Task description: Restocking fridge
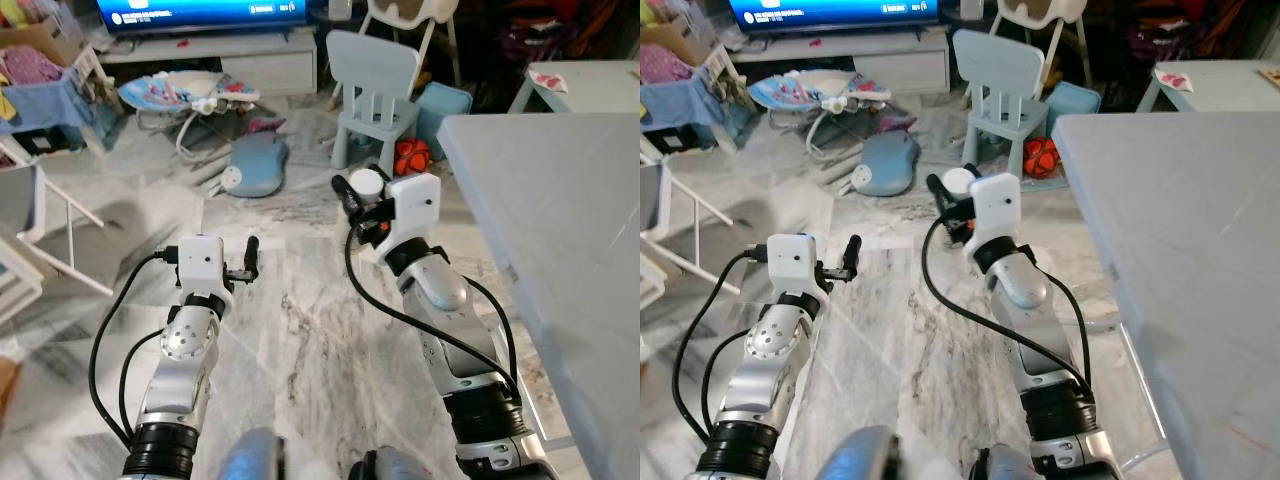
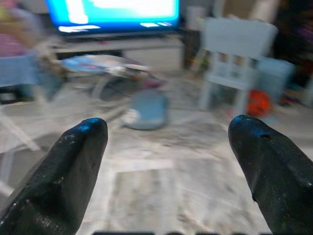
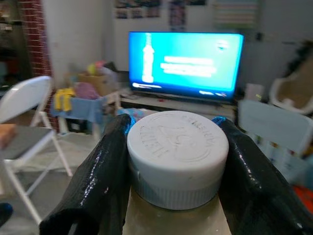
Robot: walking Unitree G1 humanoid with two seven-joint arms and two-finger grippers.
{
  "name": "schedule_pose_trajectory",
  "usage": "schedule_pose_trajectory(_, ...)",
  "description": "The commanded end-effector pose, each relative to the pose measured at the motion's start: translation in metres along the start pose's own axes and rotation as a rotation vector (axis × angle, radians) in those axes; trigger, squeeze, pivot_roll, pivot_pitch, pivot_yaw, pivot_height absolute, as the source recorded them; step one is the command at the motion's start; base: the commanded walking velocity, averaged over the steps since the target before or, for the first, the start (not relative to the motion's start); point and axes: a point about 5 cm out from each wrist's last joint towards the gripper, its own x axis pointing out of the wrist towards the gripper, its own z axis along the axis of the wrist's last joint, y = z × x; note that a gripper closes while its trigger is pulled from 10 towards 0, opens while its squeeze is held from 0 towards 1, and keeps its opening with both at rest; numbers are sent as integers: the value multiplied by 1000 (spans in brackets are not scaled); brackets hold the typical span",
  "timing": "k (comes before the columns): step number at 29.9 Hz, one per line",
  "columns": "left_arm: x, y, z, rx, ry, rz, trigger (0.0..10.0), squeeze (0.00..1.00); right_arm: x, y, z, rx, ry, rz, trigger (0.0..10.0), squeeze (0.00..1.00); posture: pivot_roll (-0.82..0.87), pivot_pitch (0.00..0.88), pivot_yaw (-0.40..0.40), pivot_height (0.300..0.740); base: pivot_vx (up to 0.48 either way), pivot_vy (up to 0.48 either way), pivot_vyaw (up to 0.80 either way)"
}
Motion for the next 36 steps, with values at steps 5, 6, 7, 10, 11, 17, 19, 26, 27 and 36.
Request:
schedule_pose_trajectory(5,-3,11,-8,33,31,60,10000,0,6,19,8,6,-47,76,10000,0,117,26,-17,740,0,480,800)
schedule_pose_trajectory(6,-2,11,-9,34,36,64,10000,0,6,19,8,6,-46,78,10000,0,117,26,-16,740,0,480,800)
schedule_pose_trajectory(7,-2,12,-9,36,37,67,10000,0,6,19,8,6,-46,79,10000,0,116,26,-16,740,0,480,800)
schedule_pose_trajectory(10,-2,12,-9,42,29,66,10000,0,6,19,8,8,-46,79,10000,0,115,27,-15,740,0,480,800)
schedule_pose_trajectory(11,-2,12,-9,40,30,66,10000,0,6,19,8,8,-45,79,10000,0,114,27,-15,740,0,480,800)
schedule_pose_trajectory(17,-1,10,-12,43,51,73,10000,0,7,19,8,9,-45,79,10000,0,112,31,-13,740,0,471,800)
schedule_pose_trajectory(19,-1,10,-11,50,38,68,10000,0,7,20,8,10,-45,79,10000,0,113,35,-12,740,0,240,800)
schedule_pose_trajectory(26,-2,9,-10,54,29,33,10000,0,6,21,4,21,-33,71,10000,0,117,36,-12,740,0,0,502)
schedule_pose_trajectory(27,-2,9,-9,53,26,33,10000,0,6,22,4,28,-33,68,10000,0,117,36,-12,740,0,0,0)
schedule_pose_trajectory(36,-3,14,-8,70,15,37,10000,0,8,24,7,10,-51,88,10000,0,116,36,-11,740,269,0,356)
